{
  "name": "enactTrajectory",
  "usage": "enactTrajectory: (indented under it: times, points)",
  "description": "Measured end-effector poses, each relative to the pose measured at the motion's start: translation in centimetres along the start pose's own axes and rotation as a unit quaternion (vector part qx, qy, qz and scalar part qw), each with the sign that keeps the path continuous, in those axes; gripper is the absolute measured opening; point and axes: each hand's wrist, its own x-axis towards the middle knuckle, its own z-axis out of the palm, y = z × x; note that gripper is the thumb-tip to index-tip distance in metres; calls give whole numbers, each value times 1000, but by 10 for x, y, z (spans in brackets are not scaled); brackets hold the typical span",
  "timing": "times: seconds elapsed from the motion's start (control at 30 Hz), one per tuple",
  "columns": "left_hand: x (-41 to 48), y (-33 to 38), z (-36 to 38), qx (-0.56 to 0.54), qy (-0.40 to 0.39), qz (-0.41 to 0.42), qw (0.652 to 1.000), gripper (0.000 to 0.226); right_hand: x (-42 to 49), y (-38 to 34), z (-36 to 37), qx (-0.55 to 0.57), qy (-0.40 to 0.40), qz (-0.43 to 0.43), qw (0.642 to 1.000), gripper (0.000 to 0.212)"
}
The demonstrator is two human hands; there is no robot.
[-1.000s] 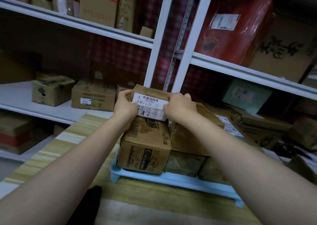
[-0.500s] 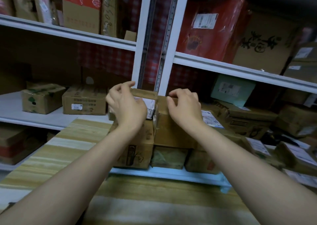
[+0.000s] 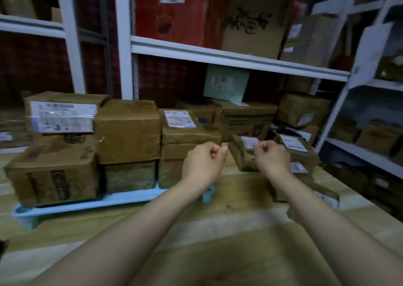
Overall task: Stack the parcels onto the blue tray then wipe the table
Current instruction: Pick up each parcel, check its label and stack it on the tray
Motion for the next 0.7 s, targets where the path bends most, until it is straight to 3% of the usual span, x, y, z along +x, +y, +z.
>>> enactTrajectory:
  times: [0.1,0.2,0.3,0.4,0.47,0.6,0.7]
  points:
    - [-1,2,51,-25,-83,-34,996,28,11,61,-21,-88,-2,128,988,49]
    - [-1,6,90,-46,-140,-72,986,16,15,97,-32,-86,66,144,984,58]
    - [-1,13,119,-44,-198,-101,974,34,21,114,-39,-42,82,177,980,72]
    - [-2,20,140,-72,-241,-139,958,50,21,124,-42,45,43,221,973,90]
    - [-4,23,152,-81,-259,-155,950,57,18,129,-39,134,9,244,960,85]
    - [-11,23,167,-120,-287,-153,938,58,10,133,-33,249,8,256,934,39]
    - [-15,25,160,-149,-233,-140,951,45,5,128,-43,331,28,277,902,36]
